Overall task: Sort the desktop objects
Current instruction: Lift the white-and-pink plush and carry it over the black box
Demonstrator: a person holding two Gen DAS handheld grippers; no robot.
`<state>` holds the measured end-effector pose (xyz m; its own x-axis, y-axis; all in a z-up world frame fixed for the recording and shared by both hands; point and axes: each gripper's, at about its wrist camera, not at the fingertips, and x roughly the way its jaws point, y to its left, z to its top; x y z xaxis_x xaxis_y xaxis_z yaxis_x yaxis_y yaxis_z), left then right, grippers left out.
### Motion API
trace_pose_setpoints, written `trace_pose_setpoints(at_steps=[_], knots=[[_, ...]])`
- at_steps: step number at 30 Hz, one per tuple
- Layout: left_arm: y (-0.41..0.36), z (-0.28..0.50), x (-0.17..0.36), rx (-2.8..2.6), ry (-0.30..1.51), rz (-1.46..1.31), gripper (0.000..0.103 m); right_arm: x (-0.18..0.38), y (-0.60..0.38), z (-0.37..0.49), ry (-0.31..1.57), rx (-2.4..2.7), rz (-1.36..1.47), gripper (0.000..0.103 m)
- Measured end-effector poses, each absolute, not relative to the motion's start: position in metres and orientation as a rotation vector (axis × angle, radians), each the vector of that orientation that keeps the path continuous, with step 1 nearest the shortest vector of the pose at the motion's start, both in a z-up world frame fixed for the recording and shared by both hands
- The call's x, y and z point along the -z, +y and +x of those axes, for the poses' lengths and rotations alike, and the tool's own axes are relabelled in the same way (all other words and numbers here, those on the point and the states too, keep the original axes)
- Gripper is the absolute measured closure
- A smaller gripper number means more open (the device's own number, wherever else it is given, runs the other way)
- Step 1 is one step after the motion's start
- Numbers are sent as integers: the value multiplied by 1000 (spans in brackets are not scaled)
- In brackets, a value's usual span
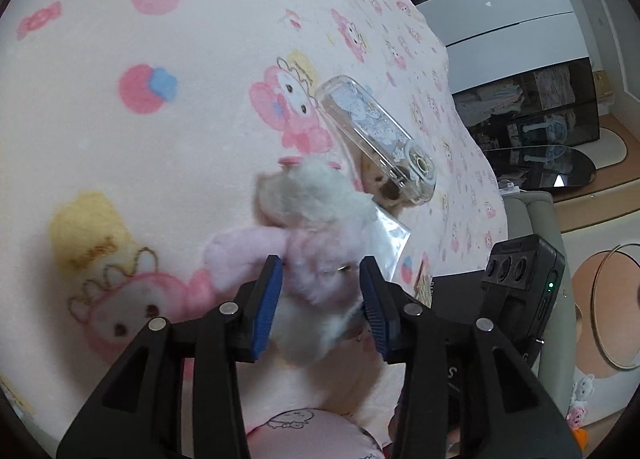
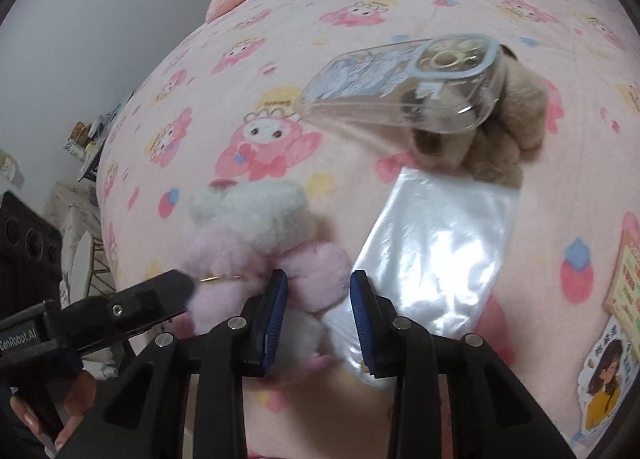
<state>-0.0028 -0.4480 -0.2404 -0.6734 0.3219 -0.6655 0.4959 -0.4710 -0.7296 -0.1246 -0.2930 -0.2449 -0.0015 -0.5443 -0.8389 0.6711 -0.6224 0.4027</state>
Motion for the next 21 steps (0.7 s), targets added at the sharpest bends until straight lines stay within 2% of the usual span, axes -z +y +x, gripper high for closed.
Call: trace_pose_setpoints(at_steps=[2,4,9,21], knots=[[-438,-6,235,2290,1495,1241,63,247,-293,-122,110,1736,1422,73],[-426,-3,217,2334,1432,1249,64,243,-289,-120,113,1731,1442,78],[-385,1,169,2466,1308,1258,65,203,-252,-103,63,1746,1371,80],[-221,-44,78,2797,1124,1350,63,105,-85,-103,-52,1972,1207,81]])
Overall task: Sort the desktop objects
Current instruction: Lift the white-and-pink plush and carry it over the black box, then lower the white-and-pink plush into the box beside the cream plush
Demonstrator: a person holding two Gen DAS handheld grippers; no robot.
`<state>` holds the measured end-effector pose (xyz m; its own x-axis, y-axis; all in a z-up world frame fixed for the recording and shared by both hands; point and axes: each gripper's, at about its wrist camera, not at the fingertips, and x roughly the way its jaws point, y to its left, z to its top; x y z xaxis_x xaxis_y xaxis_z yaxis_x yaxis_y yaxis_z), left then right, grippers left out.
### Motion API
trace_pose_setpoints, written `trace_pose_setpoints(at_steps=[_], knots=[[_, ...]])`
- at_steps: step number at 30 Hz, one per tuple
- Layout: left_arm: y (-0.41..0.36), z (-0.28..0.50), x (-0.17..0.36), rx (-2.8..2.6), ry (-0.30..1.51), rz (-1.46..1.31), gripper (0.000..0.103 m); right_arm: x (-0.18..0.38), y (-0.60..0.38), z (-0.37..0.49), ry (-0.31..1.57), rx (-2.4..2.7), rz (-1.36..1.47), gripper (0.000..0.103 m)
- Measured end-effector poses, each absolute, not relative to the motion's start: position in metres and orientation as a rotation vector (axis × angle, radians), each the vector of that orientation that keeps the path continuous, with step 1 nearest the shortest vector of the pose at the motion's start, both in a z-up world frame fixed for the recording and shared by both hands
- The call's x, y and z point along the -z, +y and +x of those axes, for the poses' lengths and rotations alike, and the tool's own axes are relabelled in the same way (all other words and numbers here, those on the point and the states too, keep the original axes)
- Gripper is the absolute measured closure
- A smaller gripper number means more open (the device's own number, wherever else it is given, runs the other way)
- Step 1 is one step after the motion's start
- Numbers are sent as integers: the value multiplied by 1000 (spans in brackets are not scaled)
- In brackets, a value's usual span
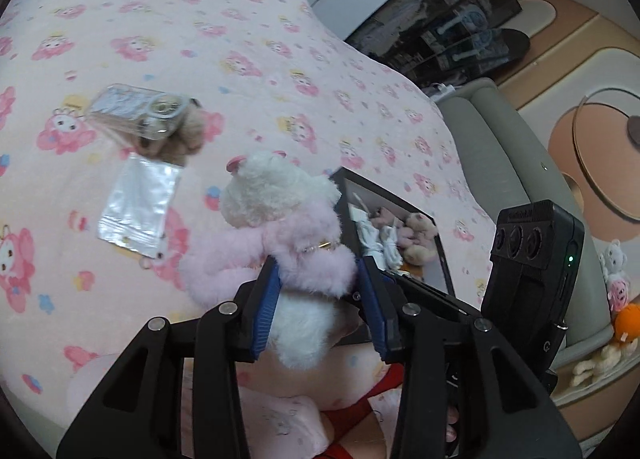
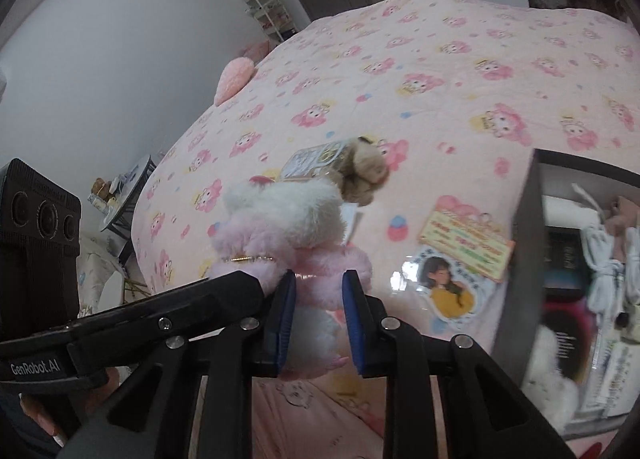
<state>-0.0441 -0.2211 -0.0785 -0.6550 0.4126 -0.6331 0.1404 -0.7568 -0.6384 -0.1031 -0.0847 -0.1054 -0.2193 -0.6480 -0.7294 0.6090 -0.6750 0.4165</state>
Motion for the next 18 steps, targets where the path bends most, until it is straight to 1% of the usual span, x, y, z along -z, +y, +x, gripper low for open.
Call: trace_pose_setpoints(at_steps=[5,8,10,13,15,18], knots=[[-136,-105,64,-2436,-863,-1253,63,86,1,-129,-74,2097,1191,82],[-96,-142,65,-2391,-841,-1241,63,82,47,-158,-92,2149,1203,82],[-74,-167,74,-2369,-835,-1238,62,81,72,-178,-70,2183,1197,82],[-51,-199,95,-2375,-840,-1271,60,96,99,-216,-62,2154,1249,82],[-42,-215,107,-2387,-838,-1282,60,114,114,-240,-132,2109,1316,82],[-33,-235,126,-2379,-834,-1317,60,140,132,-258,-247,2114,1318,82]])
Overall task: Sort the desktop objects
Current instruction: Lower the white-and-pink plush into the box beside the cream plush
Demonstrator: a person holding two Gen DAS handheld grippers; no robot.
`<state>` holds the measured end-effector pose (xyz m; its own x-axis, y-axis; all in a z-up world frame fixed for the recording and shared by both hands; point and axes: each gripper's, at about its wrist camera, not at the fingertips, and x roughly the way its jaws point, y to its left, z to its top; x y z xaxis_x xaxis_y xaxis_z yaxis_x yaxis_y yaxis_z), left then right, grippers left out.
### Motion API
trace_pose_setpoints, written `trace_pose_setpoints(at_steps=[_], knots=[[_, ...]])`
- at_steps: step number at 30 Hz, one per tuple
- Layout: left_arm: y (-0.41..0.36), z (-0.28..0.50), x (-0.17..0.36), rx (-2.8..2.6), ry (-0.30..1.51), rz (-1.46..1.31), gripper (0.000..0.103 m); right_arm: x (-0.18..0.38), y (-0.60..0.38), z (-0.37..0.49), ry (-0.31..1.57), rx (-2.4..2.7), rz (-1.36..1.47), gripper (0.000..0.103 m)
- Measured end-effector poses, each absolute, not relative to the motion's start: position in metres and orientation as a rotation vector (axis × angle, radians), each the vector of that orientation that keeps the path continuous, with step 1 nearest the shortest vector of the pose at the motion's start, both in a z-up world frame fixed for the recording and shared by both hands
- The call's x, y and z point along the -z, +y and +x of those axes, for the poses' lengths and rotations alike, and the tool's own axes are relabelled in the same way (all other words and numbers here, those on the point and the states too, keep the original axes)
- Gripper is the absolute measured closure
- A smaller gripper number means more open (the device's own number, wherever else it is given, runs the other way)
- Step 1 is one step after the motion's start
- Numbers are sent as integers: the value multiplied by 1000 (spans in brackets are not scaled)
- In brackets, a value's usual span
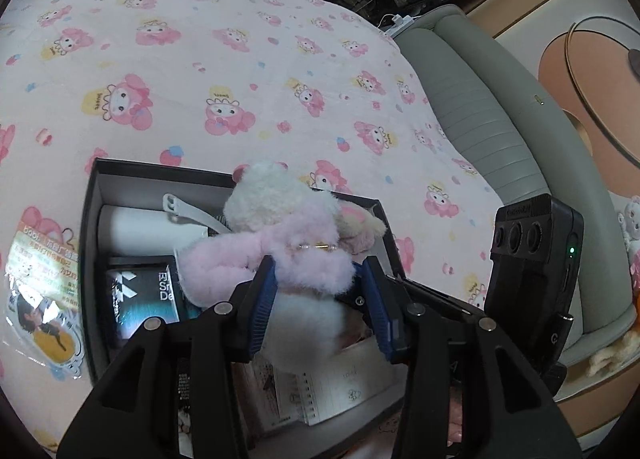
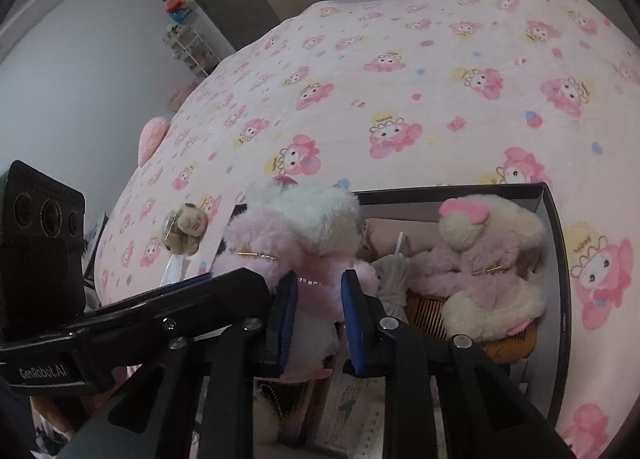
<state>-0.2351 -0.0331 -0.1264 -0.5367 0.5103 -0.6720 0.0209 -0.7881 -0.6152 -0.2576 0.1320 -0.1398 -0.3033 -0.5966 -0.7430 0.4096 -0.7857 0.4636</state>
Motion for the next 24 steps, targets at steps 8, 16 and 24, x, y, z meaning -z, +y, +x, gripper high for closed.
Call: trace_pose_setpoints(at_steps=[8,16,24], knots=[[-39,-250,156,-2365,-877,-1432,60,157,174,-277,-216,2384,1374,83],[-42,-206,156,-2511,-727,-1591,60,150,187,-258,-296,2179,1446,83],[-23,-230,174,-2465,-667,-1681,57,180,140,-248,-82,2180,1524,83]])
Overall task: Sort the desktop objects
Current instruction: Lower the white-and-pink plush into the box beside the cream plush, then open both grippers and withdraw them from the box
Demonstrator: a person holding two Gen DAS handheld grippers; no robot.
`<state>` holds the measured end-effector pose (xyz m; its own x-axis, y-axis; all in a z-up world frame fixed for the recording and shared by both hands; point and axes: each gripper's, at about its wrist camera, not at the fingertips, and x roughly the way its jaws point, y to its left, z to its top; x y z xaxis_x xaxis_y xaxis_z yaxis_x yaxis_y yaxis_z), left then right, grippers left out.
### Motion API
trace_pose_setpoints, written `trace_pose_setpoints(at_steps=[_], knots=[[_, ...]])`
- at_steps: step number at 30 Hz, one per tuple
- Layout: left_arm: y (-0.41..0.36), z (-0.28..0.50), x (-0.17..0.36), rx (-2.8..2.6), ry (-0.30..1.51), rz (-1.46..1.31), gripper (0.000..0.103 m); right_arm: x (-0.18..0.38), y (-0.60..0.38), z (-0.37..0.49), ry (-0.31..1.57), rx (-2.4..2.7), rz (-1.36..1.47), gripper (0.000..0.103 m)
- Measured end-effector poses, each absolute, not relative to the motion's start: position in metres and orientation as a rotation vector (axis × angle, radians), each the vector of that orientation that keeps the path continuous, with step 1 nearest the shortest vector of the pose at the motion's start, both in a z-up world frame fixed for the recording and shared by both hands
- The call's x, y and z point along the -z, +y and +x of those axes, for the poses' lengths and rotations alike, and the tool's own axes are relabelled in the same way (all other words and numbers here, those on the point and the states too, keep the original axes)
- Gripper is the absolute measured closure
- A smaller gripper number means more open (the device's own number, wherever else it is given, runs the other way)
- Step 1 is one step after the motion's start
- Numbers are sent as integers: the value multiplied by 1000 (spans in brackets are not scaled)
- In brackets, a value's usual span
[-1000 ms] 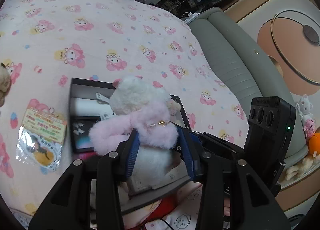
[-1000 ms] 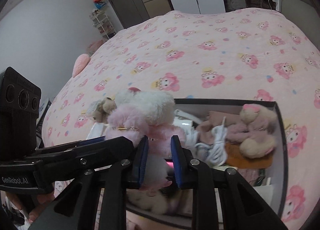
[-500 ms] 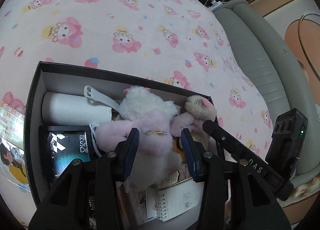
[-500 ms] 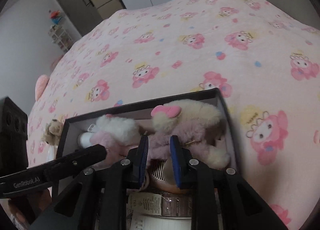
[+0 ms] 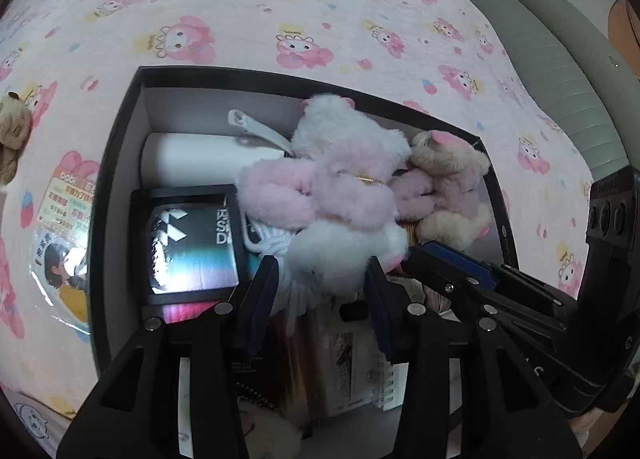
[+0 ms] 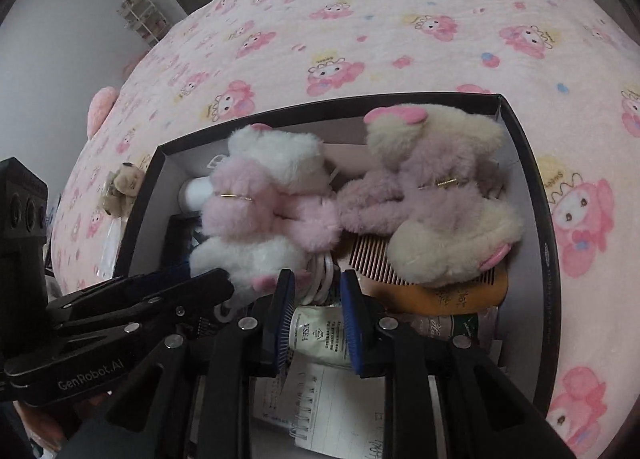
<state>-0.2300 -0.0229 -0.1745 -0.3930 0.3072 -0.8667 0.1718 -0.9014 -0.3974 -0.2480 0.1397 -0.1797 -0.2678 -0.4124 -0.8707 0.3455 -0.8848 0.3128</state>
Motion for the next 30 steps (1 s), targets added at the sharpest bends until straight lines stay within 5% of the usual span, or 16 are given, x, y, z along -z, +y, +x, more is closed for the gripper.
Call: trace_pose_setpoints(at_steps=[10,18,30], knots=[[-36,-222,149,-2472,-779,-1513,58,156,175,-256,-284,2296,1428,83],[-41,-246,172,-2415,-896,-1522,55,173,165,-266,-239,2276,1489,82],[-28,-204,122,-2502,-771,-1425,56,140,158,-246,-189,2386,1348,77]])
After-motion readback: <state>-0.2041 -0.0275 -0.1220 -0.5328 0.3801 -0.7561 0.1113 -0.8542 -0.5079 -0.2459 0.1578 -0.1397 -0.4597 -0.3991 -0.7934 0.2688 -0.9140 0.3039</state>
